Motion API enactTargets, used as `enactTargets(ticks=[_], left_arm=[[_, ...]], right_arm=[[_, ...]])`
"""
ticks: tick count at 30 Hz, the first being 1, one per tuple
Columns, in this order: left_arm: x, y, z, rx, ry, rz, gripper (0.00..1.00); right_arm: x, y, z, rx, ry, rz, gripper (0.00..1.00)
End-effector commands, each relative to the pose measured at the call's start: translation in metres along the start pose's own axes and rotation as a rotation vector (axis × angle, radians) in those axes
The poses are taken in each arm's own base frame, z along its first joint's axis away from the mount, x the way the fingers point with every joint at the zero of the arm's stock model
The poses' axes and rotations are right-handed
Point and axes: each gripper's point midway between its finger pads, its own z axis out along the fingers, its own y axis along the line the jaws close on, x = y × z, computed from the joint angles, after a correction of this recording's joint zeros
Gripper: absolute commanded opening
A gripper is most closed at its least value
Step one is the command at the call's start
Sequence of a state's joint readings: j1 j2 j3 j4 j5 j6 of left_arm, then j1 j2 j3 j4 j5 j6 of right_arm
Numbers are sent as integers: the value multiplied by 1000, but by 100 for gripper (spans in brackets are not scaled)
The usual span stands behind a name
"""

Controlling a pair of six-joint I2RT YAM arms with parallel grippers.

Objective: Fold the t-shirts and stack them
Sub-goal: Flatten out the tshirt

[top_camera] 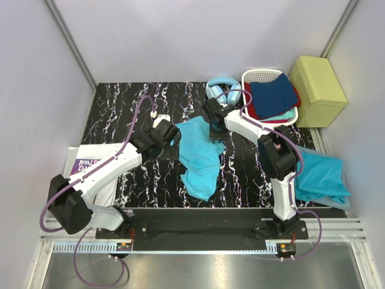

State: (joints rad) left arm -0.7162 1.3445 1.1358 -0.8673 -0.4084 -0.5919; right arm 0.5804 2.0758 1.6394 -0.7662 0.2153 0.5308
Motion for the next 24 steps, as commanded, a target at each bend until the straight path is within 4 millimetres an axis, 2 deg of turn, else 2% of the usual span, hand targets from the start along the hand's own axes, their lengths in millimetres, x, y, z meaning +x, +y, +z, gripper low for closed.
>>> enactTargets(ticks=[1, 5, 10, 13, 16, 17, 19, 20, 21, 24], left_arm=[[-3, 1, -3, 4, -24, 5, 93], [-2, 0, -2, 6, -19, 4, 93], [0, -1, 0, 5, -11, 2, 93], [0, 0, 0, 3, -13, 1, 93], [-1, 0, -1, 4, -15, 1, 93], [-2, -1, -1, 4, -17, 0, 93], [-3, -2, 0, 4, -17, 0, 92], [-2, -2, 1, 1, -14, 2, 93], [-2, -3, 2, 0, -13, 0, 92], [-1, -7, 6, 6, 3, 2, 92]], right_arm=[[-2, 3, 2, -20, -6, -2, 33], [1, 1, 2, -17, -2, 0, 30], [3, -3, 2, -2, -5, 1, 3], [-2, -8, -7, 11, -34, 5, 0], [-18, -15, -34, 21, -102, 15, 0], [-29, -17, -54, 9, -149, 20, 0], [-46, -23, -81, 22, -223, 21, 0], [-57, -28, -105, 11, -277, 31, 0], [-67, -28, -120, 6, -315, 38, 0], [-82, -38, -156, 20, -382, 32, 0]])
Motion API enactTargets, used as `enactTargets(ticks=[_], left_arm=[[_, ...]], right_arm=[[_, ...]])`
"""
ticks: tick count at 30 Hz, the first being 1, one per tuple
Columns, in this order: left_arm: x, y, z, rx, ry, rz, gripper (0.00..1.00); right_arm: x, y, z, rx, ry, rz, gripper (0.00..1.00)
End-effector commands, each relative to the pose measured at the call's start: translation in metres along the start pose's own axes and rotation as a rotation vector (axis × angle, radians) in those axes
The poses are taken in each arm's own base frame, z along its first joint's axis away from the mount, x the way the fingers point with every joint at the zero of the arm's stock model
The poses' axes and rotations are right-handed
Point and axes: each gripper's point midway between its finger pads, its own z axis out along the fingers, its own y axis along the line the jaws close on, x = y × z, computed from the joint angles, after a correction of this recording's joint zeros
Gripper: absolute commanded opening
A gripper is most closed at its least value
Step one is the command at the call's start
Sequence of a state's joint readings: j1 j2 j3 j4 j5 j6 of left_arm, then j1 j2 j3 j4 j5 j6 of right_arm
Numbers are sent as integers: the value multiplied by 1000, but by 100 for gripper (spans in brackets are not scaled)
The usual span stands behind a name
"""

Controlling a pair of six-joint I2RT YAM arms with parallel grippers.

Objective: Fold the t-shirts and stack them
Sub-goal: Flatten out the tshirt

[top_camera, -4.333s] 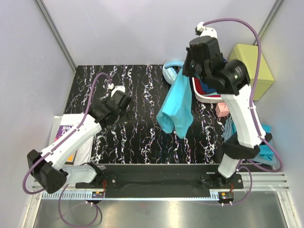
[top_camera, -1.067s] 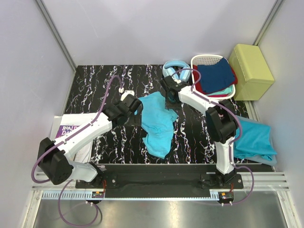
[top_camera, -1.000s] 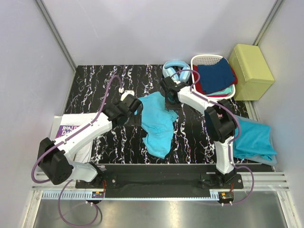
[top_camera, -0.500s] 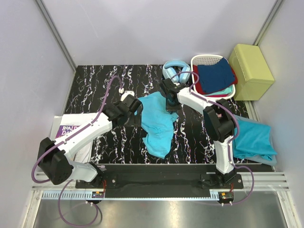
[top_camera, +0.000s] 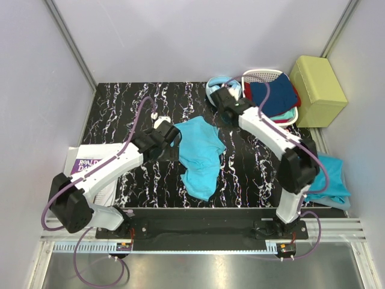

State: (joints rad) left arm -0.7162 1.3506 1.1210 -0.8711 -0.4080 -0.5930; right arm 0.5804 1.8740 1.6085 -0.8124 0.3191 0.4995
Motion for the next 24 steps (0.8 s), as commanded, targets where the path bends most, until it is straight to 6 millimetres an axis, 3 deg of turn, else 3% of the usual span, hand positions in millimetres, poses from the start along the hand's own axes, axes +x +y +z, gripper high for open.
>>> enactTargets(ticks=[1, 2, 3, 5, 9, 10, 11, 13, 14, 17, 24], left_arm=[[-7, -12, 4, 26, -8, -6, 92], [-6, -14, 6, 29, -1, -5, 92], [-5, -17, 7, 38, 4, 1, 92], [-4, -21, 11, 43, 13, 12, 92], [-2, -24, 14, 44, 20, 20, 92], [-1, -24, 14, 44, 20, 20, 92], [-2, -25, 15, 48, 17, 20, 92], [-4, -27, 16, 48, 16, 24, 92], [-5, -28, 15, 51, 13, 26, 92], [-5, -29, 17, 50, 18, 33, 92], [3, -31, 24, 43, 40, 58, 92]], right_arm=[[-64, -21, -80, 14, -216, 17, 0], [-63, -20, -83, 4, -207, 7, 0], [-60, -19, -84, -7, -193, -3, 7], [-43, -14, -86, -51, -128, -21, 29], [14, -21, -82, -26, -45, -76, 39], [24, -20, -90, -41, -46, -67, 39], [45, -27, -83, -22, -6, -75, 39], [59, -31, -91, -37, -6, -32, 37], [75, -35, -87, -30, 21, -40, 36], [94, -33, -91, -50, 45, -28, 35], [144, -5, -87, -97, 147, -132, 37]])
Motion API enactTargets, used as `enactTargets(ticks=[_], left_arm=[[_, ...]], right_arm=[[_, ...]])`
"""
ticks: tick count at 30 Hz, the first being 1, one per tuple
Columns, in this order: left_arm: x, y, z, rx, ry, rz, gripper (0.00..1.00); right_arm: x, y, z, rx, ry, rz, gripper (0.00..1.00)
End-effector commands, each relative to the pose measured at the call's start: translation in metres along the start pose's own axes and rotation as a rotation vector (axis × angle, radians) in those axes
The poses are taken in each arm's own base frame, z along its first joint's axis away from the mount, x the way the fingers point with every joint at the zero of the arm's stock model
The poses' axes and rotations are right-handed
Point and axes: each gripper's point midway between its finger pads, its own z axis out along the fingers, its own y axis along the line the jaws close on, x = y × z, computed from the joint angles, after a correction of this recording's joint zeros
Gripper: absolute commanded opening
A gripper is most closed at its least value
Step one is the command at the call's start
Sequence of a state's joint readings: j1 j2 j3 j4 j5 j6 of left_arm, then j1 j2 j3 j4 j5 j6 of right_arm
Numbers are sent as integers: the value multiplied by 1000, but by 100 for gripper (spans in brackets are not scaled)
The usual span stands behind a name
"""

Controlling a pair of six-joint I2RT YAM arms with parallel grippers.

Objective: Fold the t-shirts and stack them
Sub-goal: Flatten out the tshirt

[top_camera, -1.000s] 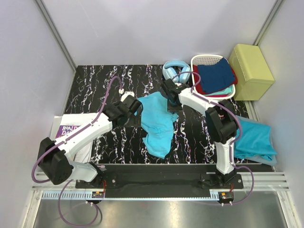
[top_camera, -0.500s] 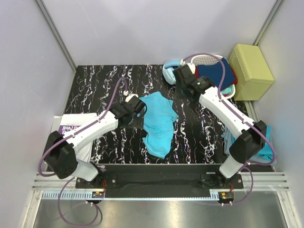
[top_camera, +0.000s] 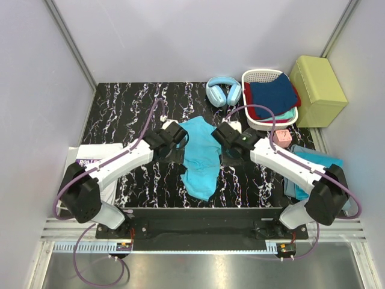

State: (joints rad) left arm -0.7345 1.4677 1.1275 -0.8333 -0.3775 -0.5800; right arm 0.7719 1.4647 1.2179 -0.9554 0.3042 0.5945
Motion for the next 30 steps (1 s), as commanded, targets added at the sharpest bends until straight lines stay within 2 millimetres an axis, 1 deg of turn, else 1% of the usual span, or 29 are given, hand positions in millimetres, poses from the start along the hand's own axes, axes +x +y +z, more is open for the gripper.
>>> enactTargets(ticks=[1, 4, 6, 8, 10, 13, 14, 18, 21, 22, 25, 30], left_arm=[[-10, -15, 0, 47, -30, 4, 92], [-3, -19, 4, 64, -13, 4, 91], [3, -26, 5, 87, 0, 10, 91], [8, -30, 6, 94, 6, 13, 91], [11, -31, 6, 91, 14, 10, 91], [15, -29, 5, 88, 14, 2, 91], [17, -27, 6, 82, 16, 3, 91], [12, -19, -1, 64, -25, -24, 91], [9, -14, -4, 51, -44, -40, 92], [7, -14, -7, 58, -57, -50, 92], [4, -13, -9, 54, -65, -56, 92], [6, -11, -9, 47, -58, -55, 92]], right_arm=[[28, 29, 6, -54, 52, -39, 37], [41, 43, 9, -71, 76, -77, 37], [46, 50, 9, -88, 82, -77, 37], [54, 60, 8, -104, 96, -95, 38], [67, 71, 7, -124, 119, -121, 38], [87, 77, 11, -134, 161, -148, 39], [98, 79, 12, -135, 175, -167, 39], [118, 86, 19, -149, 213, -173, 40], [127, 91, 22, -168, 226, -171, 41], [131, 90, 25, -161, 234, -172, 41], [139, 96, 29, -174, 242, -176, 42], [136, 109, 36, -194, 231, -176, 45]])
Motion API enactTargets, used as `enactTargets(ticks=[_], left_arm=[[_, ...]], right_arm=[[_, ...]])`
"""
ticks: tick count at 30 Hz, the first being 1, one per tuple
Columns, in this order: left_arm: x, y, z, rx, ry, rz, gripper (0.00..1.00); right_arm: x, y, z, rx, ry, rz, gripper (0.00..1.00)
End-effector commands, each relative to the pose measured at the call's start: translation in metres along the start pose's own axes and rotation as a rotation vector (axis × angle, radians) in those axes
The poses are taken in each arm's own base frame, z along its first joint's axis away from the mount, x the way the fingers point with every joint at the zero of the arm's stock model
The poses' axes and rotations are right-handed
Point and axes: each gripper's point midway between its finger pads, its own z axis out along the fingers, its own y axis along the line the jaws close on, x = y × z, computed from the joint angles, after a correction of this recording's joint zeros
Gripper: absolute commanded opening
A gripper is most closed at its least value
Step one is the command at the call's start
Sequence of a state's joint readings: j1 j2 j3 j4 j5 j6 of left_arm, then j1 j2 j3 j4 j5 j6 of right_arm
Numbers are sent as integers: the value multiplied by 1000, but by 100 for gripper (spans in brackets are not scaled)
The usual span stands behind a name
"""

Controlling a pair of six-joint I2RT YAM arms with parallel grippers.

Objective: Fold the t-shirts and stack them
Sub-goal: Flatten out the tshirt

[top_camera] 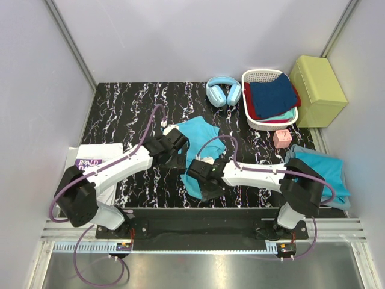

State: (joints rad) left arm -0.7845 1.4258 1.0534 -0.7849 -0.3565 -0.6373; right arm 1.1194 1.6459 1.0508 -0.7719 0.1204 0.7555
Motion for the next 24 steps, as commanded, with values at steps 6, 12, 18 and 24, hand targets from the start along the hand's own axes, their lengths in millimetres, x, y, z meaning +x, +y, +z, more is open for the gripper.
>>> enactTargets(ticks=[6, 12, 18, 24], left_arm=[[-10, 8, -11, -15, -63, -33, 92], [-10, 13, -14, -31, -69, -32, 92], [-9, 13, -12, -37, -65, -28, 93], [-12, 12, -11, -40, -67, -27, 93]], right_arm=[[-19, 32, 10, -63, -40, 5, 47], [-19, 35, 15, -66, -37, -2, 36], [-20, 31, 13, -51, -42, 4, 17], [-34, 23, -16, -13, -114, 31, 0]])
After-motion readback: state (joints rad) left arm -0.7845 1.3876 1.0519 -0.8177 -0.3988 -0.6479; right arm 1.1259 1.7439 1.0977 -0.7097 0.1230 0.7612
